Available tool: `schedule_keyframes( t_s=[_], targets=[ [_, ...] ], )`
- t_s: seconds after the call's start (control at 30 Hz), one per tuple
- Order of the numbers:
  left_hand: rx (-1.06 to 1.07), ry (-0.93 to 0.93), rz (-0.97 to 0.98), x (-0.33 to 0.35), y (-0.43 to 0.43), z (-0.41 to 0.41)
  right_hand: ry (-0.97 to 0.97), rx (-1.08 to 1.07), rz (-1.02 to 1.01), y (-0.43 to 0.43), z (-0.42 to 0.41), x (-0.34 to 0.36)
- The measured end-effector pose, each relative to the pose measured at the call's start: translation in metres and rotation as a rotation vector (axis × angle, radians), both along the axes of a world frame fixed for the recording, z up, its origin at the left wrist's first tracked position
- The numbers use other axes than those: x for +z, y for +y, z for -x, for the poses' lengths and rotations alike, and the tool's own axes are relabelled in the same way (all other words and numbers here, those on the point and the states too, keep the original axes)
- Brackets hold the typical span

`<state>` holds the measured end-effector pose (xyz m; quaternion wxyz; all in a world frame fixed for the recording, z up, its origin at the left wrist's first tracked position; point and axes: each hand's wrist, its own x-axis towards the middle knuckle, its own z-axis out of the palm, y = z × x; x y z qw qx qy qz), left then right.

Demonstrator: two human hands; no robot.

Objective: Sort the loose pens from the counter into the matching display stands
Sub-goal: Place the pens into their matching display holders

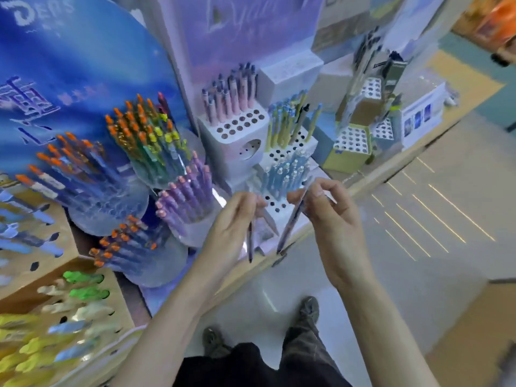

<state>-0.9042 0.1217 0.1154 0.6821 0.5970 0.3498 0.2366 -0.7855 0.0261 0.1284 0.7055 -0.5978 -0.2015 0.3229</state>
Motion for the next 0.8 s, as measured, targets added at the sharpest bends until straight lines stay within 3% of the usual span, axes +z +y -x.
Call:
schedule_keyframes(
  t_s=[0.17,0.4,0.8],
  targets=[
    [0.094,-0.006,-0.051,-0.007,-0.015,-0.080,0.027,-0.082,0.043,-0.021,-0.078,-0.010],
    [0.247,-0.020,-0.138,-0.018,-0.031,-0.176,-0.094,-0.064,0.141,-0.042,-0.180,-0.027],
    [0.473,0.045,-0.244,-0.023,0.018,-0.271,-0.415,-0.056,0.272,0.033,-0.302,-0.044]
  ],
)
